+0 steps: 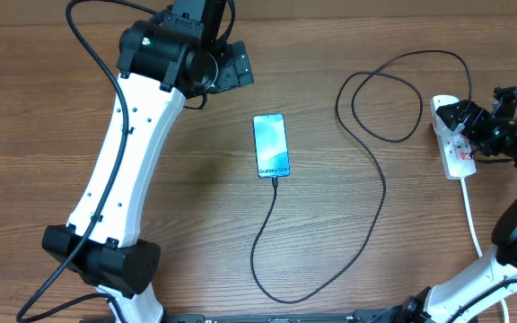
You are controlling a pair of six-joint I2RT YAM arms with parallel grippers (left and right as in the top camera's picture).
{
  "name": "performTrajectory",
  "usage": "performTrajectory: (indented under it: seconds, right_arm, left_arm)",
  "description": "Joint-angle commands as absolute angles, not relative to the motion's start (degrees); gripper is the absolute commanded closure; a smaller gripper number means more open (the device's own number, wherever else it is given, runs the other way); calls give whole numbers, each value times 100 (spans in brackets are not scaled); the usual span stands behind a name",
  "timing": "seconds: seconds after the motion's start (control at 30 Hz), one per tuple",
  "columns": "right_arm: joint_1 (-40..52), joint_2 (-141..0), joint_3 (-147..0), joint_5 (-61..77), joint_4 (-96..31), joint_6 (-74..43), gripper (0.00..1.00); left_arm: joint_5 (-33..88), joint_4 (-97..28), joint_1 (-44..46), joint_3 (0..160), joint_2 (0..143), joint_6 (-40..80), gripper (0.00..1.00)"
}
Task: Plug charger to phone and switch on socket
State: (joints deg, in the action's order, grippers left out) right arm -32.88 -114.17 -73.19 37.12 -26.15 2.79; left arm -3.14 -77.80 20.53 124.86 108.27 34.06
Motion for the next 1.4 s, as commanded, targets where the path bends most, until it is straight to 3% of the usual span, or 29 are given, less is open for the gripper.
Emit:
performTrajectory:
  seconds: [0.0,1.1,1.37]
  right_arm:
    - [-3151,-11592,-7159,3793,-2877,36,0]
    - [-3181,-11955,-7159,3900,-2993,-45,0]
    - [-3441,-11793,-7190,3173,-3037,-604,0]
  left_arm:
    - [-401,-7776,2027,12488,10862,3295,0]
    - [-401,-7776,2027,12488,10862,3295,0]
    - [-403,-7776,2027,12488,10862,3295,0]
